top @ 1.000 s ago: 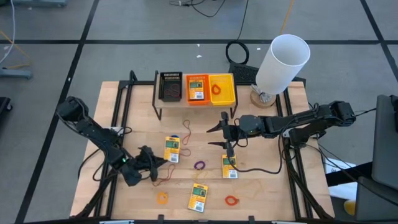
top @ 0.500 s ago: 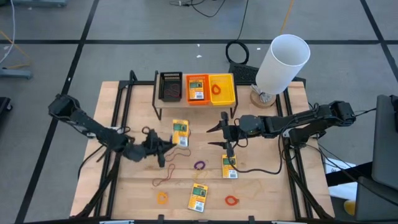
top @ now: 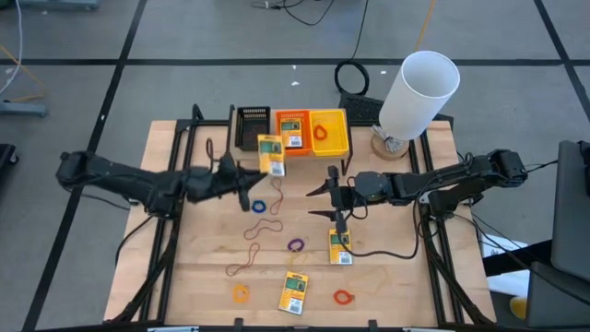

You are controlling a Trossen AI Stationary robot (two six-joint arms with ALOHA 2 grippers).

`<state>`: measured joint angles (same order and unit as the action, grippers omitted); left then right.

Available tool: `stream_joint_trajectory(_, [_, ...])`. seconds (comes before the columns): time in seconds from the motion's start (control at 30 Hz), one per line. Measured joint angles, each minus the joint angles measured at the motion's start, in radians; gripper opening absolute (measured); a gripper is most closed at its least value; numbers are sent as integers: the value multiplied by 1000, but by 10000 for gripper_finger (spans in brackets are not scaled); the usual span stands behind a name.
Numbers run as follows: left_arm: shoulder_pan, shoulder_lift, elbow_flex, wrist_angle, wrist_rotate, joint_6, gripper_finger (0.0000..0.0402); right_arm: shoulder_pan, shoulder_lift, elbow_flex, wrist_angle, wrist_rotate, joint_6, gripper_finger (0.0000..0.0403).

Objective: Pick & Place Office Desk Supplies
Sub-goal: Put the yellow crayon box into the orange bin on the shelf

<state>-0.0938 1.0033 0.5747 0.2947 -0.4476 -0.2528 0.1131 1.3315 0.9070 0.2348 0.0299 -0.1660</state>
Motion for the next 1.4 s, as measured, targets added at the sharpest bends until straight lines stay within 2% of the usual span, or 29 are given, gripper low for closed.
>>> stream_joint_trajectory(0.1, [69, 27, 120, -126, 74, 37, 0, 0, 0, 0, 0, 0, 2, 210])
stream_joint_trajectory(0.27, [170, 82, 287, -275, 140, 79, 0, 0, 0, 0, -3, -1, 35, 210])
stream_joint_trajectory(0.47, [303, 170, 395, -329, 306, 62, 0, 0, 0, 0, -5, -1, 46, 210])
stream_joint_trajectory(0.8, [448, 307, 419, -330, 425, -16, 0, 0, 0, 0, 21, -1, 29, 210])
stream_joint_trajectory(1.4, [465, 333, 419, -320, 440, -44, 11, 0, 0, 0, 38, -1, -3, 210])
